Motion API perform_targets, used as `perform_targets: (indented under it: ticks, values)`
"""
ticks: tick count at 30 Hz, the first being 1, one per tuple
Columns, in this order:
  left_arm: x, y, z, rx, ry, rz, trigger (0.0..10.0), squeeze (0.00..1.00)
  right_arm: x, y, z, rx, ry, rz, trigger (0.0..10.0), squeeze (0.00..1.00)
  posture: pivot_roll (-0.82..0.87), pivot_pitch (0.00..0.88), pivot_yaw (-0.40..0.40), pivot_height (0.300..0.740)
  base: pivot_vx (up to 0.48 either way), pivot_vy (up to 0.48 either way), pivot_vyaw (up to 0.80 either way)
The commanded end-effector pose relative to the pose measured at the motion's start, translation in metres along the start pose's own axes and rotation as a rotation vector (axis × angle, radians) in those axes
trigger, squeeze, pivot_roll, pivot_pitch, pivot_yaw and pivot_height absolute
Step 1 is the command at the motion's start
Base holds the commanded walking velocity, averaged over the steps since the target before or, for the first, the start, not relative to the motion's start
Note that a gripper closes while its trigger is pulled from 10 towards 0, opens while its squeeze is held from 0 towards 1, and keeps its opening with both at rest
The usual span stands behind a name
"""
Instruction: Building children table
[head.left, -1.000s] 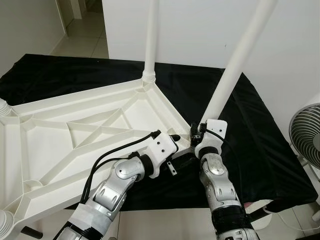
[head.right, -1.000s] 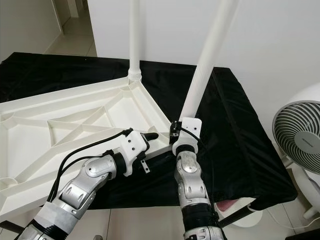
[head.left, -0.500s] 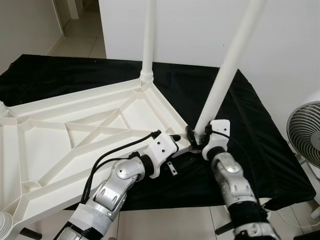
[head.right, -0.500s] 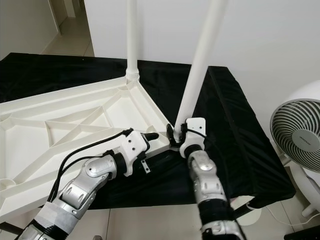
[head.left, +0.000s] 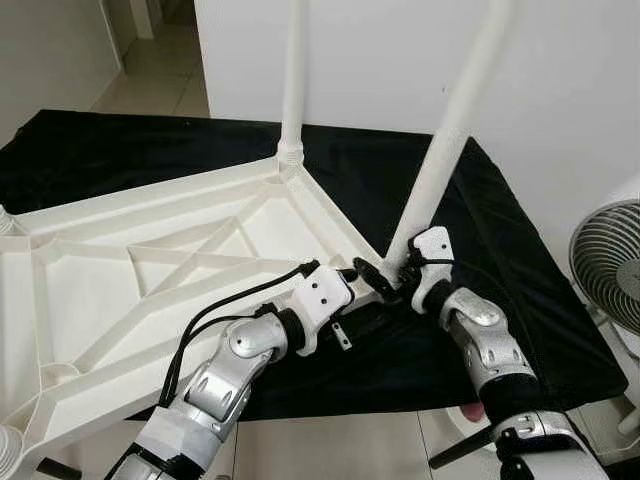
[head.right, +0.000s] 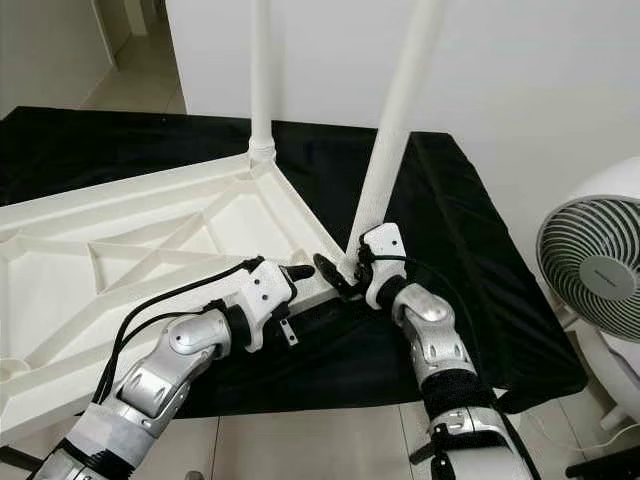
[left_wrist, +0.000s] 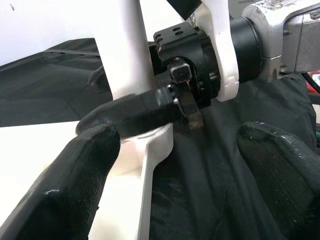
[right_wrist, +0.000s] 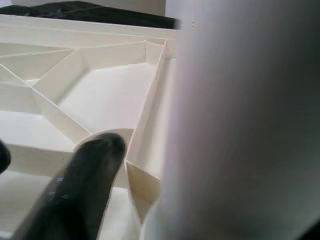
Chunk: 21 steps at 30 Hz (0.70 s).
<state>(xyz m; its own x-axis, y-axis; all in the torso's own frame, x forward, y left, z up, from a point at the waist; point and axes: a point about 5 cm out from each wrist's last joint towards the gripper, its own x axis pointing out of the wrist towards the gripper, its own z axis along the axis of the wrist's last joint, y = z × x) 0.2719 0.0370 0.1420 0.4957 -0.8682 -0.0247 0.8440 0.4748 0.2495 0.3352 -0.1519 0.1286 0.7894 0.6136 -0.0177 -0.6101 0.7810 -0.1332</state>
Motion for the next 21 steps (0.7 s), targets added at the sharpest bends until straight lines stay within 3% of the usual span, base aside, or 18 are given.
perform_targets:
  ticks: [1, 12, 16, 21]
  values:
    - [0.001, 0.001, 0.001, 0.003, -0.001, -0.016, 10.0, 0.00, 0.005, 0.008, -0.002, -0.020, 0.009, 0.080, 0.0, 0.00, 0.13, 0.016, -0.060, 0.740, 0.000, 0.000, 0.00]
    - [-0.001, 0.003, 0.002, 0.004, 0.001, -0.005, 10.0, 0.00, 0.001, 0.009, -0.011, 0.010, 0.027, 0.125, 0.0, 0.00, 0.13, 0.015, -0.060, 0.740, 0.000, 0.000, 0.00]
    - [0.000, 0.004, 0.002, 0.006, -0.002, -0.003, 10.0, 0.00, 0.000, 0.003, -0.011, 0.053, 0.006, 0.068, 0.0, 0.00, 0.13, 0.013, -0.057, 0.740, 0.000, 0.000, 0.00]
    - [0.001, 0.004, 0.003, 0.007, -0.005, -0.009, 10.0, 0.00, 0.000, -0.012, -0.013, 0.064, 0.010, -0.109, 0.0, 0.00, 0.12, 0.011, -0.052, 0.740, 0.000, 0.000, 0.00]
